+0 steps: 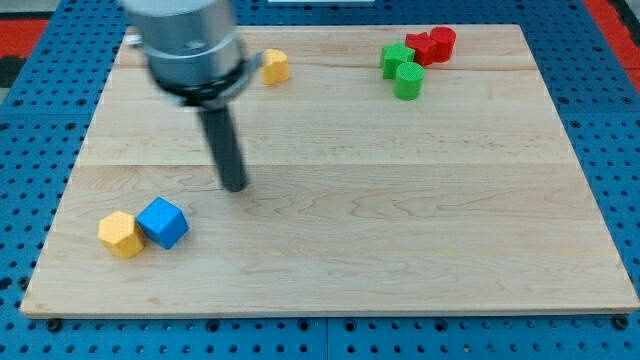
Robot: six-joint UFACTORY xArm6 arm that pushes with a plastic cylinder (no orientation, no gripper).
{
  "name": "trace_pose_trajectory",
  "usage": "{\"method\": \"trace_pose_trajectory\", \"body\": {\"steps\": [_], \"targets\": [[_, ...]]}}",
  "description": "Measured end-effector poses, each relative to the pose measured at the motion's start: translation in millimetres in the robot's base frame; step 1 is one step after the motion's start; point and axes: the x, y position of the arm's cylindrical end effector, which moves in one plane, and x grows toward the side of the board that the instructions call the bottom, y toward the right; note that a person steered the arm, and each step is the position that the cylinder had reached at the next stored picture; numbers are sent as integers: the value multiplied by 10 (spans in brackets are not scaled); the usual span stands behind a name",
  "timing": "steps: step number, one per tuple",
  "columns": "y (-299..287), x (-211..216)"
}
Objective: Move the yellow heart to the right of the blue cube
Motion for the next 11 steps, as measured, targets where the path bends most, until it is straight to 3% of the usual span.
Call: {"method": "trace_pose_trajectory", "body": {"steps": [1,3,4,5,6,7,9,11], "targets": [[489,-481],[711,-1856],[477,-2125],[-145,-2203],[-212,-1559],[-96,-1997],[297,-2418],[382,-1510]]}}
